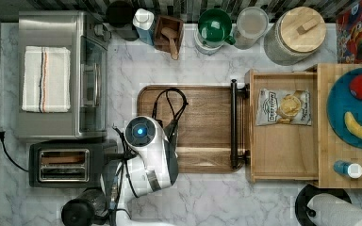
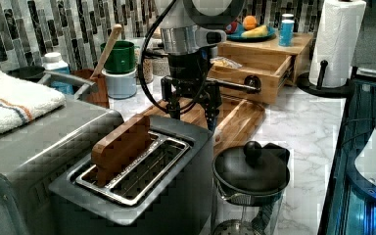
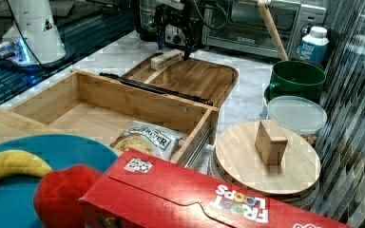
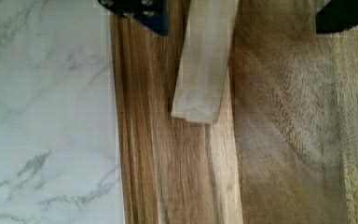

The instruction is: Place the butter on the board.

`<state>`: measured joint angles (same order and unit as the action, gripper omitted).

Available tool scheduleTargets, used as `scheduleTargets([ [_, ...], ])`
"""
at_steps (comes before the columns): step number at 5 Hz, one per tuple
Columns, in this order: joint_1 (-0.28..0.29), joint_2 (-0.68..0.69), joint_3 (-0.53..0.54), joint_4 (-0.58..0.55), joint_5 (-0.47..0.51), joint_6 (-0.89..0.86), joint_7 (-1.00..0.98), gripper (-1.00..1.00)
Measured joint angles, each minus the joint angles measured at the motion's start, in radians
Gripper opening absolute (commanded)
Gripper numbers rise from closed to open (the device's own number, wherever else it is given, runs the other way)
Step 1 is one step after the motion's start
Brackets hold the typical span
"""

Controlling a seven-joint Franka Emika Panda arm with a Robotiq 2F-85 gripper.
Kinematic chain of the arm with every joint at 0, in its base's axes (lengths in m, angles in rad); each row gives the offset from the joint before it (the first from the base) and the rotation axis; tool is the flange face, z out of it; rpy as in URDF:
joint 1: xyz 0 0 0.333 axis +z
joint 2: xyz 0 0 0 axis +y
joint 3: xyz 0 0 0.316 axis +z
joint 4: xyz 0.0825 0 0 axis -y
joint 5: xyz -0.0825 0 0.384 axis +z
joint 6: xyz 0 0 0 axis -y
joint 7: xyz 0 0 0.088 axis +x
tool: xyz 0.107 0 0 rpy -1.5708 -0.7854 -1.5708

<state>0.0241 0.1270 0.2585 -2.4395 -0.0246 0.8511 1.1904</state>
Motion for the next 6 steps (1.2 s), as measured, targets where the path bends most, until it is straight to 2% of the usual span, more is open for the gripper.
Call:
scheduleTargets([
  [6, -0.002, 0.008, 0.000, 0.000, 0.007, -0.002, 0.002, 1.00],
])
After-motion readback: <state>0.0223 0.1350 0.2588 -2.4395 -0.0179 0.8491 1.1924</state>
